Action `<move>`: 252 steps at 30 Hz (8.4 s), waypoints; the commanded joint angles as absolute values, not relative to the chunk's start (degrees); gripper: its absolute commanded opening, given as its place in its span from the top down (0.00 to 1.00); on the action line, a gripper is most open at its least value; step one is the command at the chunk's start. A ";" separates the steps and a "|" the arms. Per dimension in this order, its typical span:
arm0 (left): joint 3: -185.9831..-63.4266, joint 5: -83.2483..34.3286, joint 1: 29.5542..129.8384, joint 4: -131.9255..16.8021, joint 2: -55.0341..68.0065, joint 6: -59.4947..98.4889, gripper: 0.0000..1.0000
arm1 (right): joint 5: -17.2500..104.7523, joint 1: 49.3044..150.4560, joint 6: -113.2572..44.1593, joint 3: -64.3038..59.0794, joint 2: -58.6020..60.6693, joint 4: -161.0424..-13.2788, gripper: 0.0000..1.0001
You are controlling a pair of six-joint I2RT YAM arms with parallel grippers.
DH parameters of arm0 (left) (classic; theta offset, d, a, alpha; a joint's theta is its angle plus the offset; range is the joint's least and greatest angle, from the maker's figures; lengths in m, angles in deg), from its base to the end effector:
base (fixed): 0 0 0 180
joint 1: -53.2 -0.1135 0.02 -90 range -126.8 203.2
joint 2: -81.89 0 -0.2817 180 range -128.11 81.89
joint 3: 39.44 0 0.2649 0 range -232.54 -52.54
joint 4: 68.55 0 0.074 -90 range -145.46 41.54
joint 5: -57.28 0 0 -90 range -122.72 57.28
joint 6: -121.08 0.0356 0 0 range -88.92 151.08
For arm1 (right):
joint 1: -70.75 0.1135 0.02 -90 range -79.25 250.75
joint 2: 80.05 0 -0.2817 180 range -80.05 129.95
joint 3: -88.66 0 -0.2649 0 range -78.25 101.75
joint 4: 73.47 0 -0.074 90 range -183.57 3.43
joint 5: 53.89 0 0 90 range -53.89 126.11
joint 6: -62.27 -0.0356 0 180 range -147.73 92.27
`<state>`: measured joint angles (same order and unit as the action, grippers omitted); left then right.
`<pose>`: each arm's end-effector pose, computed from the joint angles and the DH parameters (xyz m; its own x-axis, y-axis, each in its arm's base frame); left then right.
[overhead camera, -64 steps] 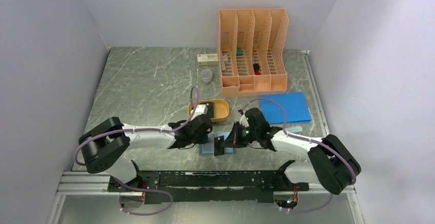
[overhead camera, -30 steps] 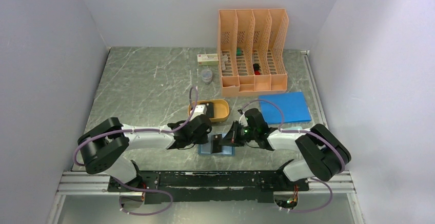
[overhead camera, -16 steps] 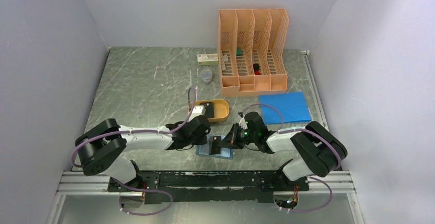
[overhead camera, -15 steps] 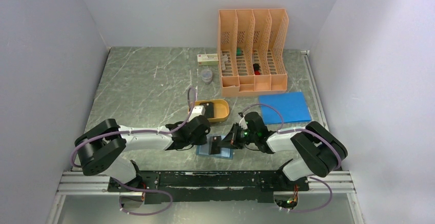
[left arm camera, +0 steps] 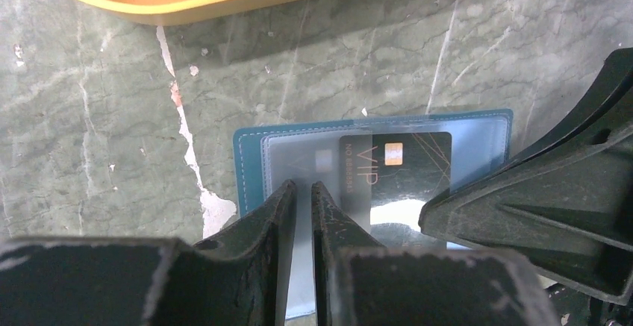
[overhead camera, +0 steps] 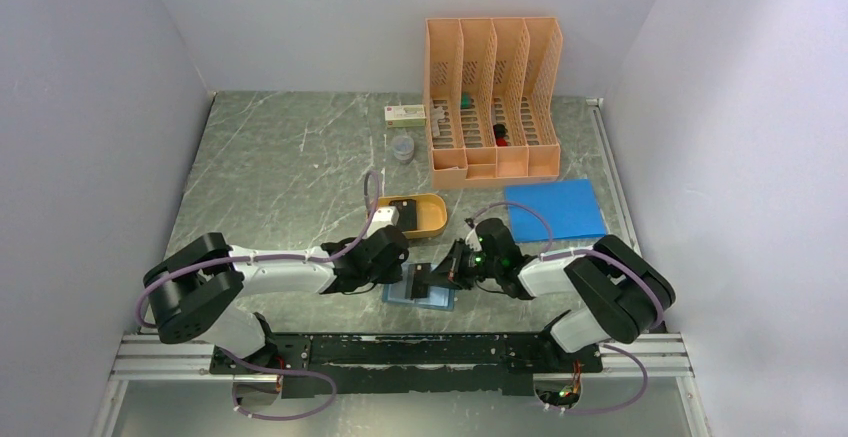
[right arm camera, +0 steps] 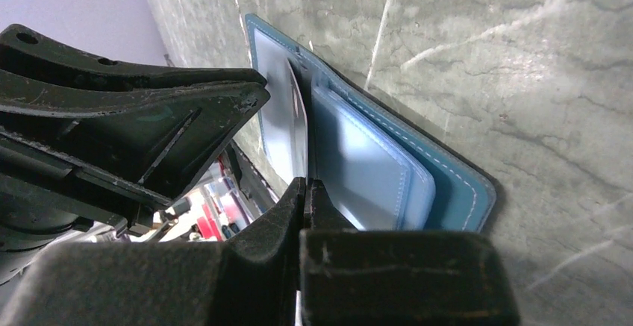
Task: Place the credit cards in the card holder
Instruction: Insert the credit card into the card holder, then pick up the credit card from the storage box.
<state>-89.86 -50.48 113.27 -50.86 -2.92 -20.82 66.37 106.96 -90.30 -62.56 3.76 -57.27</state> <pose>0.1488 -0.2367 0.1593 -0.8187 -0.0799 -0.5686 0.1418 0.9314 -0.3351 0.1694 0.1462 0.1108 -0.9671 0.2421 -0.0784 0.0681 0.5430 0.8370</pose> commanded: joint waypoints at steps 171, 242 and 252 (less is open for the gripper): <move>-110.02 -39.81 88.88 -47.99 -17.96 -12.17 0.83 | 54.57 100.54 -73.98 -29.86 17.54 -77.11 1.00; -108.39 -39.71 88.35 -49.05 -14.42 -12.69 0.83 | 61.77 96.96 -78.59 -35.42 15.67 -71.38 1.00; -108.80 -40.10 88.27 -48.24 -11.83 -12.87 0.83 | 59.88 96.94 -83.85 -32.50 7.60 -84.88 1.00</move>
<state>-108.59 -39.07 88.83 -48.61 -14.97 -13.06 60.93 97.32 -81.36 -34.83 9.51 -76.70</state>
